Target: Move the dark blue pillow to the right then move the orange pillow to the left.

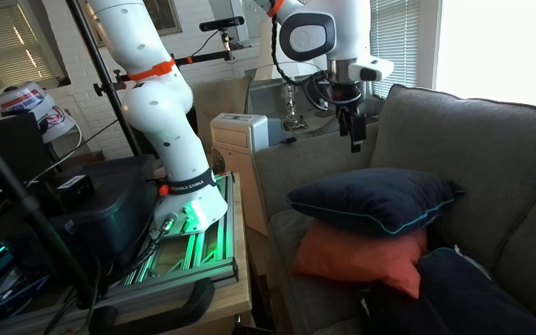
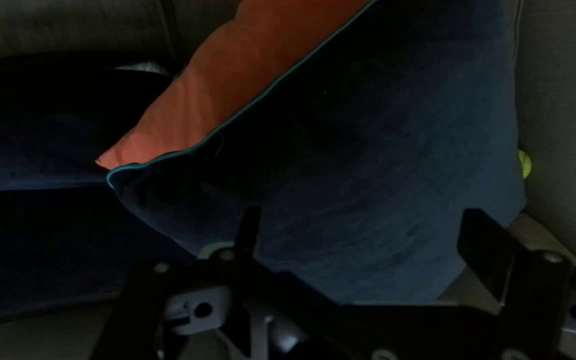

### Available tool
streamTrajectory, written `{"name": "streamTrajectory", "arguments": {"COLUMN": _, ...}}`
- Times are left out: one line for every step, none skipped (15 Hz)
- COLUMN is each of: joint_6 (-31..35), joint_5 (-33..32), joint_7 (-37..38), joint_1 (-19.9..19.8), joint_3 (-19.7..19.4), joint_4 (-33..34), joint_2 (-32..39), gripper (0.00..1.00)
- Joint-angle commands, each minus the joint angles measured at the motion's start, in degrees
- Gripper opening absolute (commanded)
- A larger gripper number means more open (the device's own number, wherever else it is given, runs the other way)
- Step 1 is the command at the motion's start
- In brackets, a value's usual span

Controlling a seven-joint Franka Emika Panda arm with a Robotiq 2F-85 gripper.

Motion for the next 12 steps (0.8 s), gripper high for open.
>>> {"name": "streamTrajectory", "arguments": {"joint_6": 6.8, "joint_5": 5.1, "joint_7": -8.1, "joint_1": 0.4, "joint_3": -1.1, "joint_4": -2.9, "joint_2": 3.2, "gripper": 1.0}}
{"name": "streamTrajectory", "arguments": {"joint_6": 8.3, "joint_5": 6.3, "joint_7": -9.5, "joint_1": 0.3, "joint_3": -1.1, "joint_4": -3.6, "joint_2": 4.0, "gripper": 1.0}}
{"name": "streamTrajectory", "arguments": {"joint_6": 10.3, "joint_5": 6.0, "joint_7": -9.7, "joint_1": 0.1, "joint_3": -0.9, "joint_4": -4.3, "joint_2": 4.9, "gripper": 1.0}}
{"name": "streamTrajectory", "arguments": {"joint_6": 12.2, "joint_5": 5.5, "joint_7": -9.7, "joint_1": -0.1, "joint_3": -0.8, "joint_4": -5.1, "joint_2": 5.6, "gripper": 1.0}}
{"name": "streamTrajectory", "arguments": {"joint_6": 14.1, "joint_5": 4.1, "joint_7": -8.8, "joint_1": -0.4, "joint_3": -0.6, "joint_4": -5.7, "joint_2": 6.5, "gripper": 1.0}}
{"name": "streamTrajectory", "arguments": {"joint_6": 16.4, "joint_5": 3.0, "joint_7": -8.2, "joint_1": -0.7, "joint_3": -0.5, "joint_4": -6.7, "joint_2": 7.3, "gripper": 1.0}}
{"name": "streamTrajectory", "arguments": {"joint_6": 18.0, "joint_5": 2.7, "joint_7": -8.2, "joint_1": -0.9, "joint_3": -0.4, "joint_4": -7.2, "joint_2": 8.1, "gripper": 1.0}}
{"name": "streamTrajectory", "arguments": {"joint_6": 19.6, "joint_5": 2.8, "joint_7": -8.7, "joint_1": -1.1, "joint_3": -0.4, "joint_4": -7.9, "joint_2": 8.8, "gripper": 1.0}}
{"name": "streamTrajectory", "arguments": {"joint_6": 21.1, "joint_5": 3.6, "joint_7": -9.4, "joint_1": -1.3, "joint_3": -0.3, "joint_4": -8.5, "joint_2": 9.6, "gripper": 1.0}}
{"name": "streamTrajectory", "arguments": {"joint_6": 22.6, "joint_5": 5.1, "joint_7": -9.9, "joint_1": -1.6, "joint_3": -0.1, "joint_4": -9.0, "joint_2": 10.2, "gripper": 1.0}}
{"name": "streamTrajectory", "arguments": {"joint_6": 24.1, "joint_5": 7.9, "joint_7": -10.9, "joint_1": -0.9, "joint_3": -0.6, "joint_4": -9.3, "joint_2": 10.8, "gripper": 1.0}}
{"name": "streamTrajectory", "arguments": {"joint_6": 26.0, "joint_5": 12.5, "joint_7": -12.4, "joint_1": -1.1, "joint_3": 0.0, "joint_4": -9.6, "joint_2": 11.0, "gripper": 1.0}}
